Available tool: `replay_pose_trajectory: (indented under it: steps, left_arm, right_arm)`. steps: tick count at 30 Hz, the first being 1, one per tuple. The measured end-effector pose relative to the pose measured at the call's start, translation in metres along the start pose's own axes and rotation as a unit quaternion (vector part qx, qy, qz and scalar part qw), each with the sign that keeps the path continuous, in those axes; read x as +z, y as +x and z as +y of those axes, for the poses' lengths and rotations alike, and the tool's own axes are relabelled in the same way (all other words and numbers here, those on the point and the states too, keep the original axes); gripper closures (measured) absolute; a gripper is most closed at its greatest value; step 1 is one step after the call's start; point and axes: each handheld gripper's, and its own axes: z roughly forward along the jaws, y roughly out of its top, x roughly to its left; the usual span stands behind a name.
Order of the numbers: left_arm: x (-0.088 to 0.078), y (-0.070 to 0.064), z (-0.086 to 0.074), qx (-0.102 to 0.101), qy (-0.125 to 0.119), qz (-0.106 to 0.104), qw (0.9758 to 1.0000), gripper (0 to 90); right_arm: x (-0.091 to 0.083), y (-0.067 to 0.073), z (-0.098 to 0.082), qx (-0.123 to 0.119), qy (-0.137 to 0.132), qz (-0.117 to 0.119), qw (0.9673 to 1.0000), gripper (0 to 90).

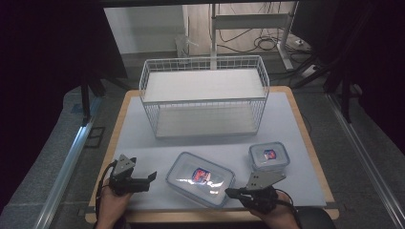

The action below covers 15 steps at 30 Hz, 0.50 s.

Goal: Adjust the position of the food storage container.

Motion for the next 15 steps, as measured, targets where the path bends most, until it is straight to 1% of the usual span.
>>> replay_pose_trajectory:
  steps: [1,2,3,4,5,7,8,10,11,12,13,14,15]
  left_arm:
    - [0.0,0.0,0.0,-0.001,-0.001,0.0,1.0,4.7]
    - [0.0,0.0,0.0,-0.001,-0.001,0.0,1.0,4.7]
    - [0.0,0.0,0.0,-0.001,-0.002,0.0,1.0,4.7]
    - [0.0,0.0,0.0,-0.001,-0.002,0.0,1.0,4.7]
    - [0.0,0.0,0.0,-0.001,-0.002,0.0,1.0,4.7]
    - [0.0,0.0,0.0,-0.001,-0.001,0.001,1.0,4.7]
    - [0.0,0.0,0.0,0.0,-0.001,0.001,1.0,4.7]
    - [0.0,0.0,0.0,-0.001,-0.002,0.001,1.0,4.7]
    - [0.0,0.0,0.0,-0.001,-0.001,0.0,1.0,4.7]
    - [0.0,0.0,0.0,-0.001,-0.001,0.0,1.0,4.7]
    - [0.0,0.0,0.0,0.0,-0.001,0.0,1.0,4.7]
    - [0.0,0.0,0.0,0.0,-0.001,0.0,1.0,4.7]
    - [0.0,0.0,0.0,0.0,-0.001,-0.001,1.0,4.7]
  right_arm:
    - [0.004,0.004,0.0,-0.001,0.001,0.013,0.9999,90.0]
    - [0.004,0.004,0.0,-0.001,0.001,0.013,0.9999,90.0]
    - [0.006,0.007,0.0,-0.002,0.002,0.02,0.9998,90.0]
    - [0.01,0.012,0.001,-0.008,0.007,0.03,0.9995,90.0]
    - [0.015,0.019,0.001,-0.014,0.009,0.046,0.9988,90.0]
    - [0.016,0.021,0.001,-0.016,0.01,0.049,0.9986,90.0]
    - [0.02,0.025,0.001,-0.02,0.013,0.058,0.998,90.0]
    - [0.024,0.029,0.001,-0.024,0.018,0.067,0.9973,90.0]
    - [0.028,0.033,-0.001,-0.03,0.029,0.076,0.9963,90.0]
    - [0.028,0.033,-0.001,-0.03,0.029,0.076,0.9963,90.0]
    - [0.033,0.035,-0.002,-0.038,0.041,0.078,0.9954,90.0]
    - [0.033,0.035,-0.002,-0.038,0.041,0.078,0.9954,90.0]
    - [0.036,0.037,-0.003,-0.049,0.052,0.075,0.9946,90.0]
